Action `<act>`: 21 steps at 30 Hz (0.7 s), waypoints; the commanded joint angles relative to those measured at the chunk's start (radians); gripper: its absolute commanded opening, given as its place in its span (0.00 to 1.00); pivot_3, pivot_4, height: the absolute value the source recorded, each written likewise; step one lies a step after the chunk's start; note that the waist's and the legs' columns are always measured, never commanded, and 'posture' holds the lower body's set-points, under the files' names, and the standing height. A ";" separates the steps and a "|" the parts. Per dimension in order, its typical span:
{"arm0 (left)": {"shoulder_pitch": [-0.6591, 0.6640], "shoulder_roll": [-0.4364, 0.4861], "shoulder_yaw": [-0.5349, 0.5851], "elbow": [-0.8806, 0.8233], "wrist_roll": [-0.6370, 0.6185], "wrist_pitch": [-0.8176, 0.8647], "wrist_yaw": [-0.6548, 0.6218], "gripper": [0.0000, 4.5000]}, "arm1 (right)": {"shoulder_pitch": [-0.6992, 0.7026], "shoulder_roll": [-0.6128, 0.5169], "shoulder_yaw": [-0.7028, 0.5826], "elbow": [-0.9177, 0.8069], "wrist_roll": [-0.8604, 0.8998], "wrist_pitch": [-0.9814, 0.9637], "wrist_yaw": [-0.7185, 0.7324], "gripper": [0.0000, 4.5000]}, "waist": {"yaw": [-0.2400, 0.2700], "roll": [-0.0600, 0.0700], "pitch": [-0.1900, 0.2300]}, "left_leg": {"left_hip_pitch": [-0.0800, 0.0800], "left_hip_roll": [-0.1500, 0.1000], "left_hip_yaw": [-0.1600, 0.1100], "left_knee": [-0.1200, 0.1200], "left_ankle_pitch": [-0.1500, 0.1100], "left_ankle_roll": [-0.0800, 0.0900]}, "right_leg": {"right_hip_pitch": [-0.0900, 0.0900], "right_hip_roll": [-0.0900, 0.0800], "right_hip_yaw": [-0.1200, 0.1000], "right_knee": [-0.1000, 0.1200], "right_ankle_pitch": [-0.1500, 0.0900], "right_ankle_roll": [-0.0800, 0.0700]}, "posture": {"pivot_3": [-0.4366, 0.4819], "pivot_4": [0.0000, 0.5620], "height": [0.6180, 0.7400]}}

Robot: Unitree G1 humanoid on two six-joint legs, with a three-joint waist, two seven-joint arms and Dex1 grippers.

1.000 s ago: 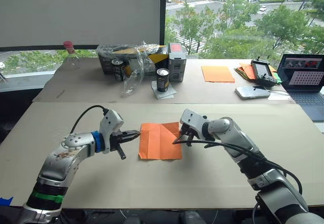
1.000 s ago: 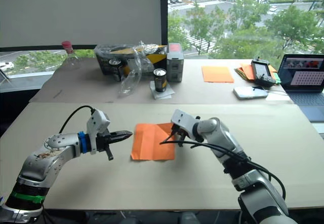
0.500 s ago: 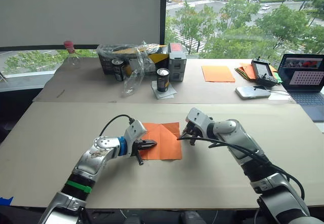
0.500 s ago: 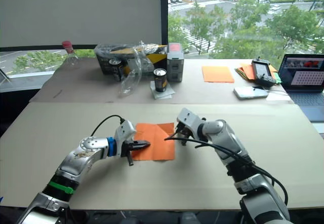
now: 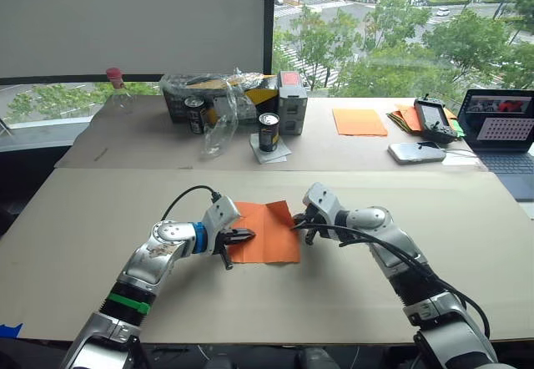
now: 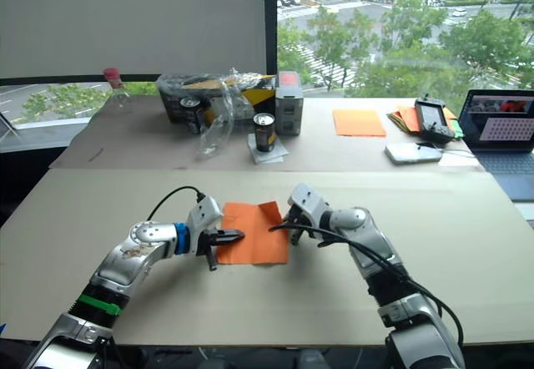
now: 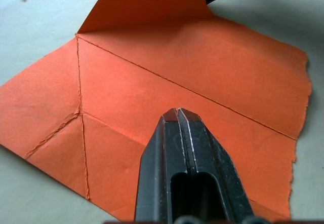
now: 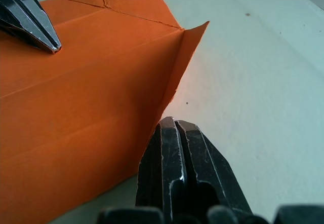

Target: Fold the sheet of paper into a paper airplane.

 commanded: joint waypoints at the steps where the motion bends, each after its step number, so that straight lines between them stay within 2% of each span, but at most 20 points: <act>1: 0.017 0.008 0.011 -0.026 0.003 -0.005 -0.005 0.00 | -0.030 -0.015 -0.002 0.047 -0.006 -0.041 0.030 0.01 | -0.001 0.000 0.000 | 0.000 0.000 0.000 0.000 0.000 0.000 | 0.000 0.000 0.000 0.000 0.000 0.000 | 0.48 0.27 0.93; 4: 0.019 0.007 0.011 -0.029 0.003 -0.004 -0.007 0.00 | -0.037 -0.041 0.017 0.064 -0.010 -0.060 0.089 0.01 | 0.001 0.000 0.000 | 0.000 0.000 0.000 0.000 0.000 0.000 | 0.000 0.000 0.000 0.000 0.000 0.000 | 0.48 0.27 0.93; 6: 0.017 0.005 0.012 -0.027 0.004 -0.005 -0.006 0.00 | -0.053 -0.051 0.020 0.087 -0.041 -0.096 0.068 0.01 | 0.003 0.000 0.000 | 0.000 0.000 0.000 0.000 0.000 0.000 | 0.000 0.000 0.000 0.000 0.000 0.000 | 0.48 0.27 0.93; 12: 0.011 0.001 0.019 -0.022 0.004 -0.012 -0.003 0.00 | -0.054 -0.090 -0.053 -0.007 -0.007 0.018 0.043 0.01 | 0.005 0.000 0.000 | 0.000 0.000 0.000 0.000 0.000 0.000 | 0.000 0.000 0.000 0.000 0.000 0.000 | 0.48 0.27 0.93; 17: 0.008 -0.007 0.025 -0.021 -0.002 -0.014 -0.002 0.00 | 0.001 -0.106 -0.139 -0.185 0.094 0.250 0.029 0.36 | 0.004 0.000 0.000 | -0.001 0.000 0.000 0.000 0.000 0.000 | 0.000 0.000 0.000 0.000 0.000 0.000 | 0.48 0.27 0.93; 21: 0.006 -0.015 0.020 -0.020 -0.001 -0.015 -0.006 0.00 | 0.056 -0.086 -0.170 -0.261 0.159 0.378 0.008 0.65 | 0.004 0.000 0.000 | -0.001 0.000 0.000 0.000 0.000 0.000 | 0.000 0.000 0.000 0.000 0.000 0.000 | 0.48 0.27 0.93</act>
